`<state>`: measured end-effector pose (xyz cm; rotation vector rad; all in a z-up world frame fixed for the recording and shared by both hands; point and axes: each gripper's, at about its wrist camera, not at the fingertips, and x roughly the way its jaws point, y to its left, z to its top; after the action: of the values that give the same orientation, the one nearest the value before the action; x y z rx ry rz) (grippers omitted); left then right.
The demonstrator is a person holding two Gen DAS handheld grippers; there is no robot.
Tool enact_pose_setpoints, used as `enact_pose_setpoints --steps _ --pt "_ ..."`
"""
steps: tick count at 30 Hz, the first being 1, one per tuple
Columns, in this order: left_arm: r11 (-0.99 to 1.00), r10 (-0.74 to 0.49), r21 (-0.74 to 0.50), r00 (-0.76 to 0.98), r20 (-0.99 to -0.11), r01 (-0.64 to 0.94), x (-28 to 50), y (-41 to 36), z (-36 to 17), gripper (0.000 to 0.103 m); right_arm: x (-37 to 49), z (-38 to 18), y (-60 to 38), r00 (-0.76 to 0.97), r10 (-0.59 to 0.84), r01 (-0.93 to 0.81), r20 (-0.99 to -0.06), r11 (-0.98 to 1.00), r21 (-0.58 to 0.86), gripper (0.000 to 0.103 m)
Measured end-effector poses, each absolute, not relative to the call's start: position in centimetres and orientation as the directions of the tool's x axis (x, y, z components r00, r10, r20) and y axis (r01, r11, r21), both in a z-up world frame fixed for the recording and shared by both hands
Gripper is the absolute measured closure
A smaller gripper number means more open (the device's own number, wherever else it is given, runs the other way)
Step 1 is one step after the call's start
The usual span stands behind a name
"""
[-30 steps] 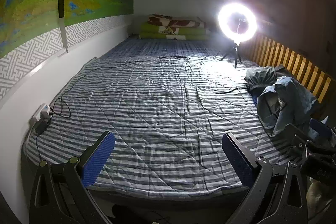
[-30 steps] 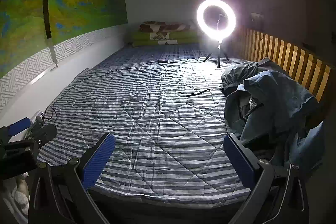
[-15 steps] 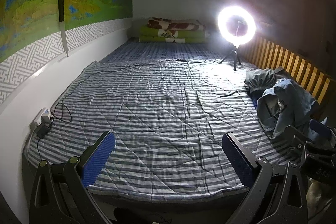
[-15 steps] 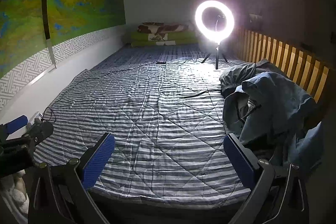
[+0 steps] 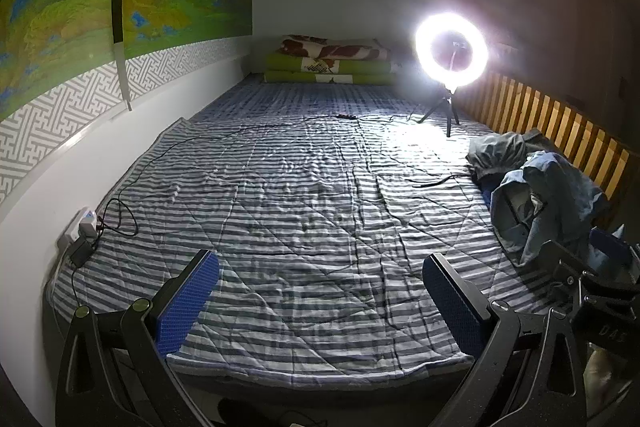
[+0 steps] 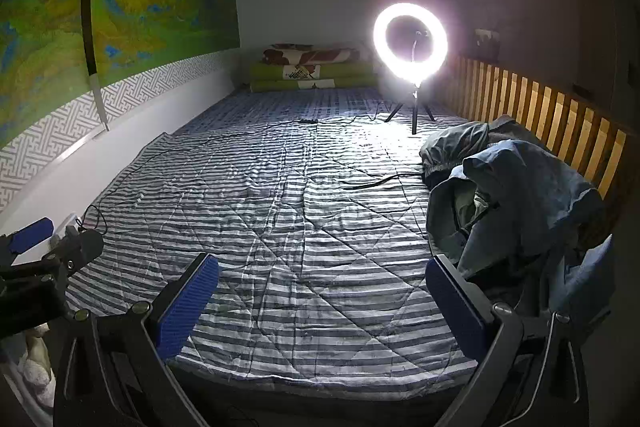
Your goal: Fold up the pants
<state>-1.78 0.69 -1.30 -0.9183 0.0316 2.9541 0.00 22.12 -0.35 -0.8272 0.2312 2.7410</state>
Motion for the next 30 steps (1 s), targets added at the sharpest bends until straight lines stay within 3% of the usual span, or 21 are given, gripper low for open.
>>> enact_pose_setpoints --steps 16,30 --pt "-0.997 0.039 0.034 -0.832 -0.553 -0.07 -3.8 1.5 -0.2 0.0 -1.3 0.4 22.8 -0.806 0.224 -0.317 -0.548 -0.945 0.08 0.001" --pt "-0.995 0.065 0.03 -0.818 -0.572 -0.1 -12.0 1.4 -1.9 0.0 -6.9 -1.3 25.2 -0.77 0.268 -0.37 -0.58 -0.927 0.064 0.001"
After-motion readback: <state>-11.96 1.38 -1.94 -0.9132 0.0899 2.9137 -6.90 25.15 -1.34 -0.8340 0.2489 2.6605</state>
